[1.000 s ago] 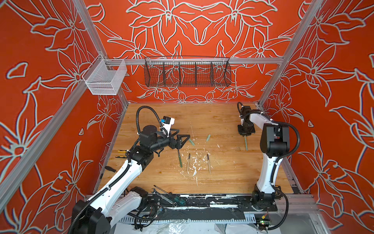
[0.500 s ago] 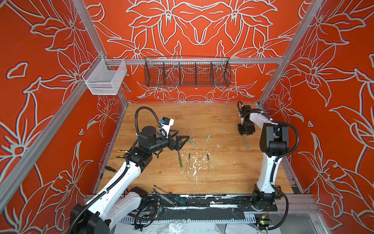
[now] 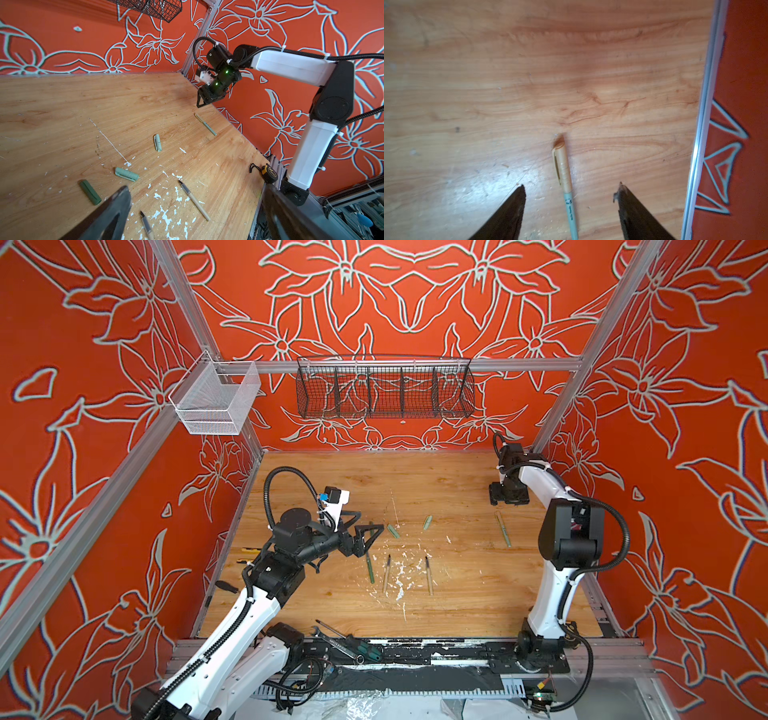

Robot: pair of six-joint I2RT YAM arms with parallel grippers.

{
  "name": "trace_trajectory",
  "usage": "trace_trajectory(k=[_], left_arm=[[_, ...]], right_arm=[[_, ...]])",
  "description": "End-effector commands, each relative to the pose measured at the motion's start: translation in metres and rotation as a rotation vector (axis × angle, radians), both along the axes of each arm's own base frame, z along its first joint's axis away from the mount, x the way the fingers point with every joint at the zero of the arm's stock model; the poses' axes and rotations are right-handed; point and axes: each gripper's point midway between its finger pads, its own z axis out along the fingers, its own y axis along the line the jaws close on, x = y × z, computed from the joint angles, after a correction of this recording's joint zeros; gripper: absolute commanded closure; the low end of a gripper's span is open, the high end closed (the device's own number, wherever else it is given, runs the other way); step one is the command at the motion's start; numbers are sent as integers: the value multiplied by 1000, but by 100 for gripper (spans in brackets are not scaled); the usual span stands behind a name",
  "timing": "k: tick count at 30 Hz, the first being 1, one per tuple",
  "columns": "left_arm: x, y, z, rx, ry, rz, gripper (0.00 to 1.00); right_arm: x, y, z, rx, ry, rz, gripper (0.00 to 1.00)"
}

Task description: Insert the pens into the pen caps

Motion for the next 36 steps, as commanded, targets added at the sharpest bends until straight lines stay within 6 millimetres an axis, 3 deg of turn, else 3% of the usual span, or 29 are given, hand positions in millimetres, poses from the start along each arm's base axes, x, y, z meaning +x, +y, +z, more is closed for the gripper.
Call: trace_trajectory(k=[1,2,3,8,18,20,24,32,36], left_arm=[[-1,4,0,3,5,17,3],[-1,4,-1,5,6,21,3],[-1,4,-1,4,7,22,3],[0,5,-3,8,17,24,3],[0,4,1,-6,10,22,3],[-1,4,2,-6,4,25,3],[-3,6,2,-13,-3,32,3],[-3,5,5,-8,-9,24,3],[-5,7,5,-7,-15,32,3]], right_arm=[[-15,46,31,76,-59,71,23],[-21,59,30,97,-59,87,4],[-28,71,29,112,-53,104,3],[-77,138,18,140,-70,219,3],[-183,235,-21,157,-56,375,11],[-202,245,-30,145,-27,392,16],[-219,252,-45,136,-6,386,21],[-212,264,-53,121,12,382,41],[-212,264,-66,92,49,373,48]])
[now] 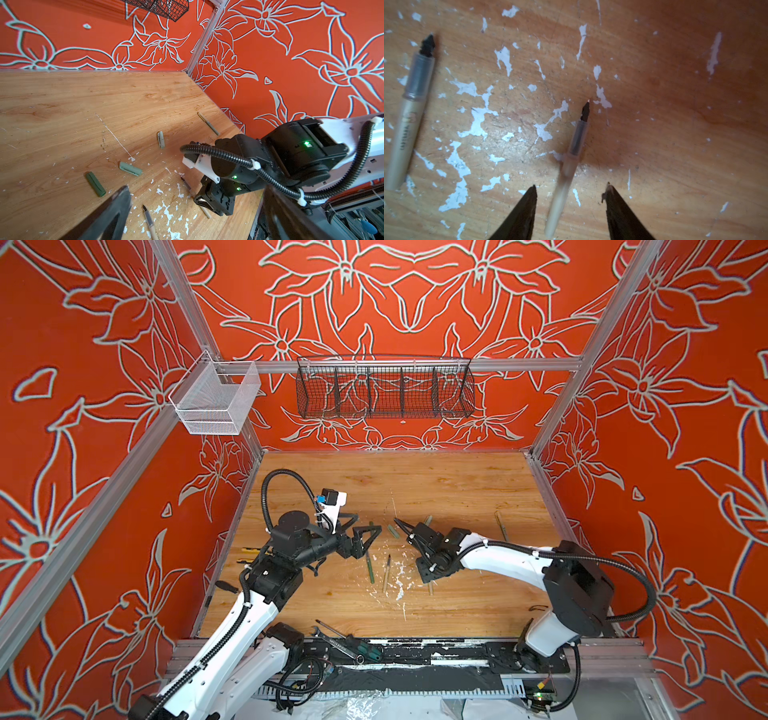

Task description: Insert the pens into the pen caps

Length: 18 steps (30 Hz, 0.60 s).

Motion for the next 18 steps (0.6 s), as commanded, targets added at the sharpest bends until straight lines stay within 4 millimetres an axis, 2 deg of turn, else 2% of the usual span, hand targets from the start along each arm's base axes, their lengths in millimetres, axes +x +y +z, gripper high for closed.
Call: trace_trajectory(k=[1,16,18], left_arm=[[-2,2,6,-6,-27,4,3],[-5,1,5,-27,-21,-3,3],[-6,1,5,-32,-19,-5,3]], right_arm=[[4,1,-5,-26,-2,-33,48],[5,7,-30,-37,38,-45,71],[4,8,-32,-35,44,-46,77]])
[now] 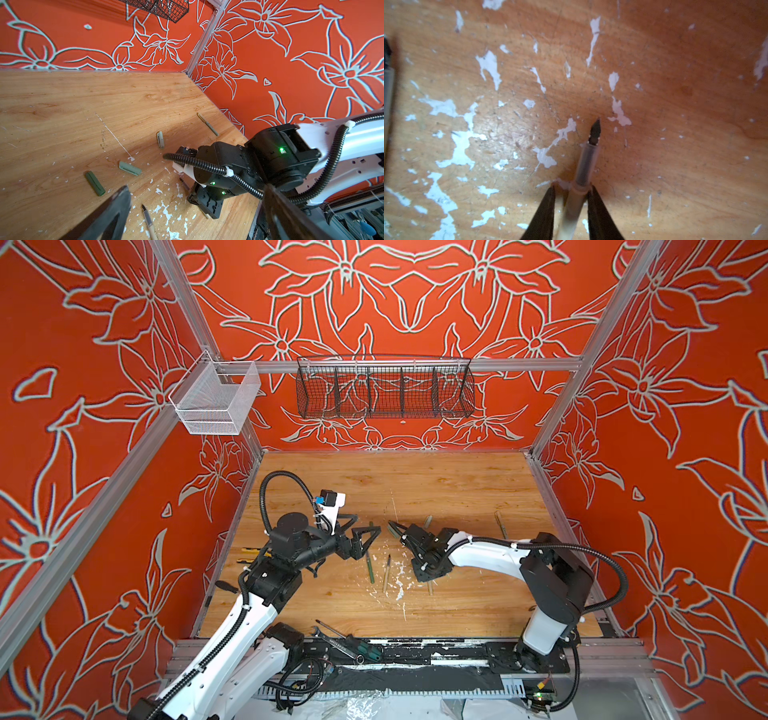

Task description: Insert the pens into the pen caps

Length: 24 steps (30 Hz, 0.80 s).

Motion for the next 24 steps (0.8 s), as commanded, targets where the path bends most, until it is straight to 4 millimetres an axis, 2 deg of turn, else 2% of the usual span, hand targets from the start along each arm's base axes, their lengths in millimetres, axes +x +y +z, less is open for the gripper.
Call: trace_trajectory(k=[1,5,9,16,24], left_arm=[[-4,0,3,-24,-15,-8,3],[-5,-3,-3,-37,9,-21,3],[-5,-5,-7,-44,34,-33,3],[-5,-8,-11,-68,49,-47,3],[-5,-16,-18,-81,66,-77,3]], right_arm=[[-2,0,-13,-20,24,-22,80],[-1,0,-11,-23,23,-17,87],[0,1,-5,-5,10,-8,100],[10,-2,19,50,-27,3,100],[12,-29,36,84,-47,-26,100]])
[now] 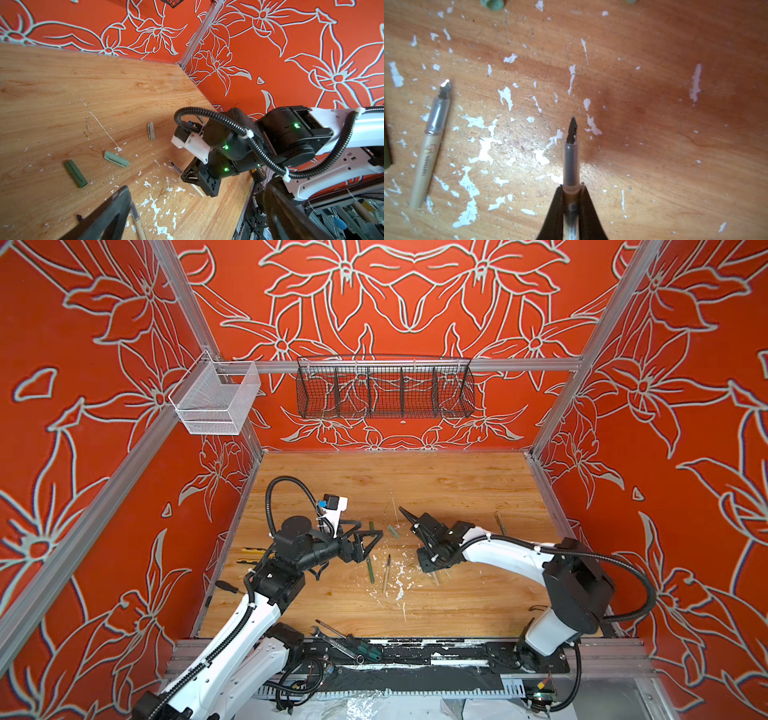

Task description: Insert the pens into the pen caps

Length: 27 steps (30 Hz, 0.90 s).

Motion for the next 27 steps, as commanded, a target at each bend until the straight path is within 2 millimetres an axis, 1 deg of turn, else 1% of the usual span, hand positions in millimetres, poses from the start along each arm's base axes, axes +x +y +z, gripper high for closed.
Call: trace_trajectory(k=[1,7,11,15,18,22,24,27], left_arm=[[-4,-9,-1,-23,-3,-45,3],[-10,-32,-23,-13,18,-111,3],[-15,-53,-36,10,18,-150,3],[-13,-65,-46,5,42,-163,3],[-11,-66,-45,1,39,-150,3],[-7,-61,-45,19,29,-115,3],[-8,-59,-44,24,24,-108,3],[-9,-56,-39,35,10,-102,3]], right_arm=[[-8,-17,2,-3,18,-6,100],[-8,-37,16,91,-12,-55,100],[-8,-39,30,171,-66,-40,100],[-10,-46,33,199,-77,-52,100],[-12,-59,21,132,-52,-83,100],[-7,-78,-1,62,-5,-164,100],[-5,-81,-11,41,27,-182,100],[-4,-75,-26,41,71,-187,100]])
